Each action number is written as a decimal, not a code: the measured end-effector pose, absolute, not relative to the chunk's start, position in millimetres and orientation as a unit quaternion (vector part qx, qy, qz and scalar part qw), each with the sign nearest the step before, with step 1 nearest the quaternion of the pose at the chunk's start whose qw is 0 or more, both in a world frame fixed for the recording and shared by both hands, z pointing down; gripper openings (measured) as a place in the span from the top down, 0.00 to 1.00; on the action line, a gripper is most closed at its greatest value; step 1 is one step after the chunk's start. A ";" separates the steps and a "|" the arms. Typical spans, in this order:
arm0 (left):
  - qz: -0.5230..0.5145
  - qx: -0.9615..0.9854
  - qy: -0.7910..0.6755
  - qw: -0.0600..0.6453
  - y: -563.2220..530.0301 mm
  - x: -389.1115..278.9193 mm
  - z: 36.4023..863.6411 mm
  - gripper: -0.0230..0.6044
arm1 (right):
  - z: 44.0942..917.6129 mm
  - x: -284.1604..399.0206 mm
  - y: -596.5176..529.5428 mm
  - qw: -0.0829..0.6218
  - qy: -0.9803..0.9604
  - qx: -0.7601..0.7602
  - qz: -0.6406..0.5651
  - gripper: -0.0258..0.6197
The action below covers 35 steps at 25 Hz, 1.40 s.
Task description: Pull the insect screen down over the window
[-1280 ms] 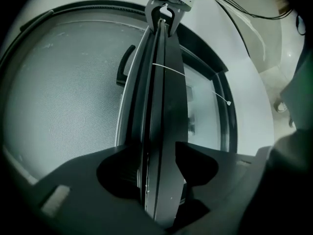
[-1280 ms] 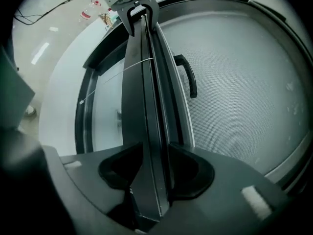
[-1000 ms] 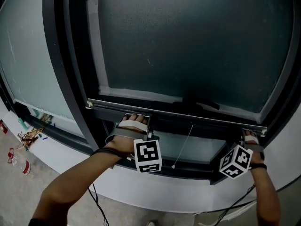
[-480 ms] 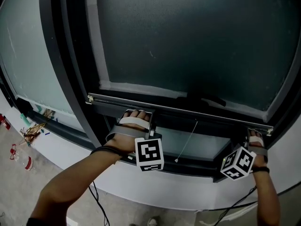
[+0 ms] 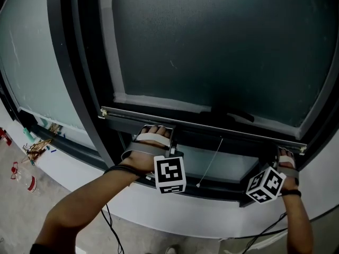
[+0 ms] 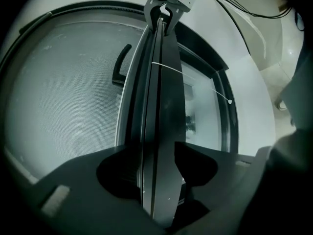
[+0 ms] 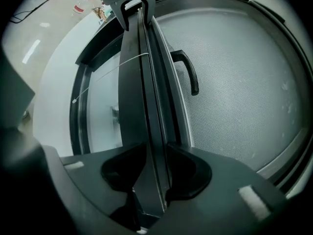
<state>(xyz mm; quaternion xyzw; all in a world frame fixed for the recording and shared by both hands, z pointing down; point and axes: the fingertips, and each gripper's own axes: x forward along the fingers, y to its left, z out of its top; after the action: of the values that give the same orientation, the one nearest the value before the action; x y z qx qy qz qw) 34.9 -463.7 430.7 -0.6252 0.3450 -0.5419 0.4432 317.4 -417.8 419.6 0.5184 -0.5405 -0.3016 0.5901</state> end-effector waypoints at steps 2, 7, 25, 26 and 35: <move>-0.540 -0.627 0.346 0.442 -466.2 34.7 427.7 0.62 | 418.1 317.3 -420.7 0.580 -0.543 0.526 -0.305 0.76; -0.554 -0.623 0.334 0.440 -462.4 34.0 434.3 0.55 | 422.9 316.7 -420.4 0.584 -0.531 0.529 -0.311 0.66; -0.547 -0.626 0.328 0.449 -458.2 33.9 424.4 0.54 | 406.8 319.4 -418.2 0.570 -0.540 0.538 -0.307 0.75; -0.546 -0.627 0.328 0.450 -458.1 33.7 424.5 0.54 | 406.8 319.3 -418.0 0.569 -0.540 0.538 -0.308 0.75; -0.547 -0.618 0.326 0.460 -456.0 32.0 423.4 0.54 | 406.2 319.2 -417.3 0.559 -0.551 0.540 -0.304 0.74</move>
<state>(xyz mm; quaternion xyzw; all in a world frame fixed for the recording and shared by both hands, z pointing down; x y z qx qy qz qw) 32.0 -456.0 423.4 -0.6185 0.3258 -0.5471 0.4605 319.2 -417.3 406.2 0.5404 -0.5507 -0.3037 0.5590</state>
